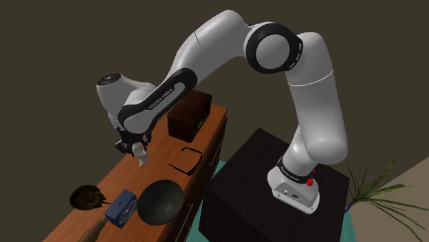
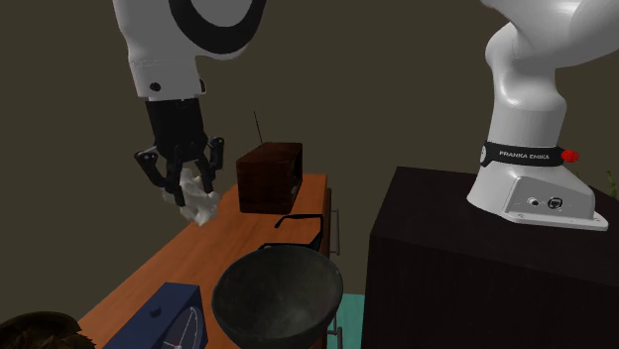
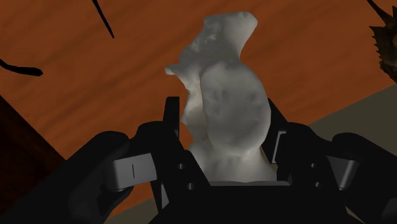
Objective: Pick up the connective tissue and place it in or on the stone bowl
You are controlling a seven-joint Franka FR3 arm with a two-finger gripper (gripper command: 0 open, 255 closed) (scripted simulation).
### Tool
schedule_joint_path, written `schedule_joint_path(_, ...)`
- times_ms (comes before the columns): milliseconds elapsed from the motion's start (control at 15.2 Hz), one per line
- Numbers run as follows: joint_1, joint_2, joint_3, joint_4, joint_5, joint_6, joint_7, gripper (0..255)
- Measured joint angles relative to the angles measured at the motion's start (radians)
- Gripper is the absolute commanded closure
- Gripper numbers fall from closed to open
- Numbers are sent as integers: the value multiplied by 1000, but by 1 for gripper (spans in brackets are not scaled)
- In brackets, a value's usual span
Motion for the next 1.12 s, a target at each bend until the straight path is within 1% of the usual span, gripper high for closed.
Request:
schedule_joint_path(396,-9,-54,14,4,20,-57,-12,255)
schedule_joint_path(528,-9,-72,18,-13,24,-57,-9,255)
schedule_joint_path(792,6,-164,43,-158,37,-6,42,255)
schedule_joint_path(1122,41,-265,82,-320,58,55,121,255)
